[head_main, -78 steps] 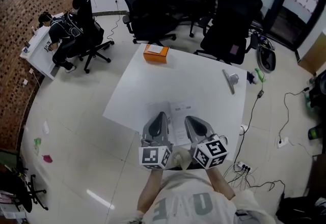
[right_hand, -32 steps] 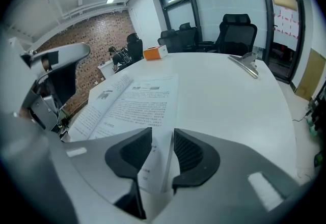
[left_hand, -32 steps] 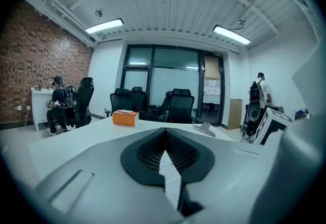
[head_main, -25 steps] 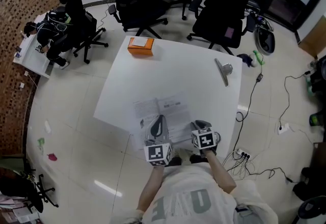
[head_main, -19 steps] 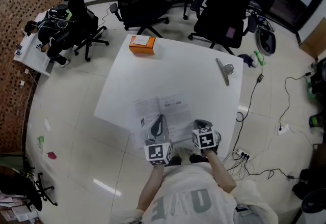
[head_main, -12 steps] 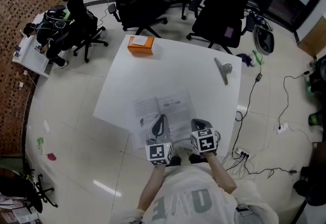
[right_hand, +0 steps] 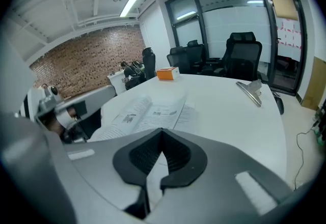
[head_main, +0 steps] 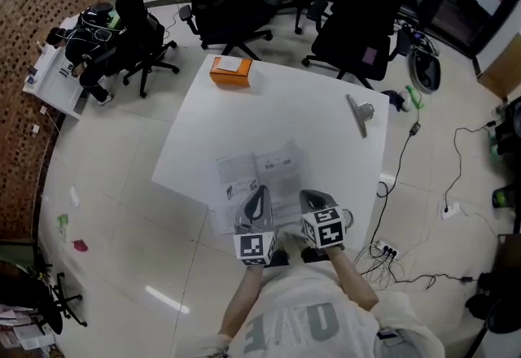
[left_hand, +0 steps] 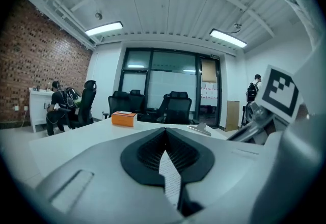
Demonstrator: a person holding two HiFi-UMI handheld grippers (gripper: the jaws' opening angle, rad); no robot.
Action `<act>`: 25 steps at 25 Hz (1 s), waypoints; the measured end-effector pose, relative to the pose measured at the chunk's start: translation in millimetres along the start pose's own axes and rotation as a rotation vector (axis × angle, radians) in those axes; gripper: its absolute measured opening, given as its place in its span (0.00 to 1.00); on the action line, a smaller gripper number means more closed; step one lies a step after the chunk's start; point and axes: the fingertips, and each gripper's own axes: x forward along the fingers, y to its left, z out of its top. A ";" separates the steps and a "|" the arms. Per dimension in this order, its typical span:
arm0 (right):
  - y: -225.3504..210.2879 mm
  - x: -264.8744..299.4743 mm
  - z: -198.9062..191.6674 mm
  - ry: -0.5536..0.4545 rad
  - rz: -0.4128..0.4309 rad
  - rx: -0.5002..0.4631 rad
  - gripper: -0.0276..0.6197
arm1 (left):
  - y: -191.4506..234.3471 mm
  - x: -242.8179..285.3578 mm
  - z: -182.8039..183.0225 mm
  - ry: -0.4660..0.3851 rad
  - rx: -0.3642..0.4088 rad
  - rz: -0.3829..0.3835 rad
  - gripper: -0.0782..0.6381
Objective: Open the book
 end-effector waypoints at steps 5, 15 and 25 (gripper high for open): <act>30.0 1.9 10.4 -0.012 0.075 -0.066 0.05 | -19.1 -11.1 -29.3 0.037 0.074 -0.084 0.13; -1.2 15.1 -11.1 0.059 -0.024 -0.047 0.05 | -4.9 -19.3 -41.2 0.068 0.043 -0.034 0.13; -42.0 24.4 -73.1 0.193 -0.091 0.141 0.26 | -18.9 -14.0 -42.9 0.079 0.042 -0.066 0.13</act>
